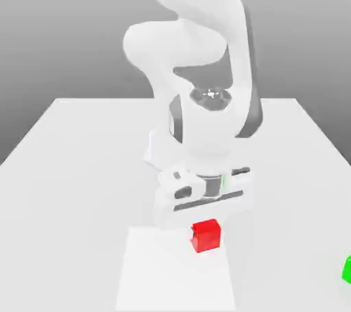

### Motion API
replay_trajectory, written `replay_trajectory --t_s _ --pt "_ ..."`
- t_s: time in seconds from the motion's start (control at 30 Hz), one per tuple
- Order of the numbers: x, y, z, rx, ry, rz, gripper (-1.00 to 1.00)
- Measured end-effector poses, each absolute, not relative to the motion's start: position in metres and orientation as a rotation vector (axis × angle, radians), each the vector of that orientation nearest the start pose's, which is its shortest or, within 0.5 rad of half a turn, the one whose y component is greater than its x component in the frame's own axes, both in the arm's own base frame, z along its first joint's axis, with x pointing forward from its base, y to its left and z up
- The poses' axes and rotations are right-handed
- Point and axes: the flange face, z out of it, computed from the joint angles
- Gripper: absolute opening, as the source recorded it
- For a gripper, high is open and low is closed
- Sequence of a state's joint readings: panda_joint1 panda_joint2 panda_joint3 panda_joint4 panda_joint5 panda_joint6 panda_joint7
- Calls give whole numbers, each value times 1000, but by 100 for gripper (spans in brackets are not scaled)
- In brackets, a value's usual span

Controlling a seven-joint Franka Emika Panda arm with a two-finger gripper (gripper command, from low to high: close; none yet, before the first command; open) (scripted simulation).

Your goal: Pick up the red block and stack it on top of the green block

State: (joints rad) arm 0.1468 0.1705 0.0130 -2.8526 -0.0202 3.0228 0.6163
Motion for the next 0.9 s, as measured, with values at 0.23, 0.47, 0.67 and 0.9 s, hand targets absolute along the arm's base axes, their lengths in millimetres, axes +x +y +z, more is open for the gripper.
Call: replay_trajectory --t_s 0.23,0.47,0.67,0.9 --pt "349 65 206 -3080 625 0 -100" --pt "398 160 225 -3149 0 -3 -100" --pt "425 254 237 -3101 -538 -1 -100" --pt "426 342 213 -2986 -975 2 -100"
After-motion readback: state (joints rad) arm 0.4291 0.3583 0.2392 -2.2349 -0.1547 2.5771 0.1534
